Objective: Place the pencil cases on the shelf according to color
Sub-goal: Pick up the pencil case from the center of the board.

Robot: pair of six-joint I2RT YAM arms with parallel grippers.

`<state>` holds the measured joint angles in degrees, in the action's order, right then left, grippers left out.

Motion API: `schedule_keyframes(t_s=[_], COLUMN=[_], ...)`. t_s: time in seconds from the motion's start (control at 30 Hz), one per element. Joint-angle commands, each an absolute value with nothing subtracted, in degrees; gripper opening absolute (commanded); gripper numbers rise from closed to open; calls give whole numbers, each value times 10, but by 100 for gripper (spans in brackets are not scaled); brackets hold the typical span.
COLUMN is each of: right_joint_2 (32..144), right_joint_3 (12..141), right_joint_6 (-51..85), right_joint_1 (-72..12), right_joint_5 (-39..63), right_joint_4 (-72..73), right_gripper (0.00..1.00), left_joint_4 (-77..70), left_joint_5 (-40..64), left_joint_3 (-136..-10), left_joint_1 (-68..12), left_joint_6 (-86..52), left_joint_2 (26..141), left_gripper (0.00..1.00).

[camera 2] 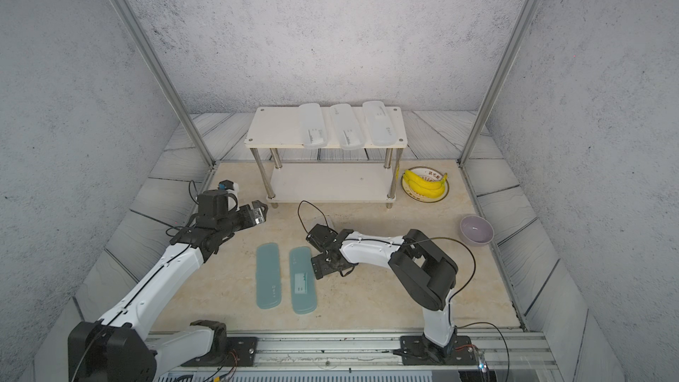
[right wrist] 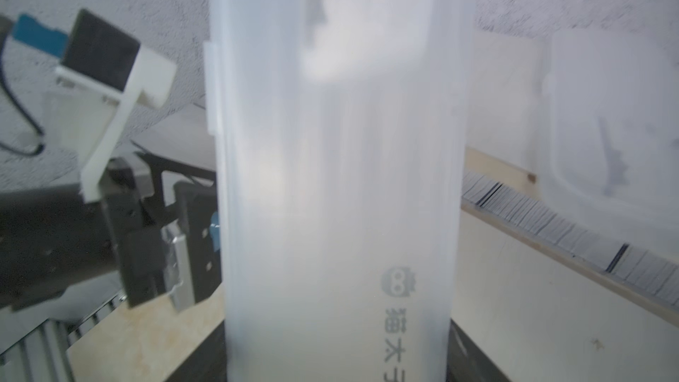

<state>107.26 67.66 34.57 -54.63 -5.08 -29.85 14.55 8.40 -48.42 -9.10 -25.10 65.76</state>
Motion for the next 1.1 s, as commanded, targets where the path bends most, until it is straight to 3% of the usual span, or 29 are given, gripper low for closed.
schedule_keyframes(t_s=[0.0,0.3,0.47,0.57,0.83,1.07], right_joint_2=[1095,1117,1115,1110,1071,987], right_joint_3=[687,701,698,688,665,690], right_joint_6=[356,352,361,362,349,319], right_joint_1=[-549,-550,-549,-549,-549,-554], right_joint_5=[-58,-73,-69,-73,-109,-121], right_joint_4=[-320,-323,-321,-316,-321,-375], right_gripper=[100,100,93,87,52,48], left_joint_4=[144,144,143,142,147,160], left_joint_5=[88,87,89,88,81,77], left_joint_3=[-480,-479,-478,-477,-480,-501], left_joint_1=[-88,-87,-87,-87,-87,-83], left_joint_6=[-252,-253,-256,-253,-250,-254], left_joint_2=[648,647,651,648,646,632], left_gripper=[99,98,99,99,99,99])
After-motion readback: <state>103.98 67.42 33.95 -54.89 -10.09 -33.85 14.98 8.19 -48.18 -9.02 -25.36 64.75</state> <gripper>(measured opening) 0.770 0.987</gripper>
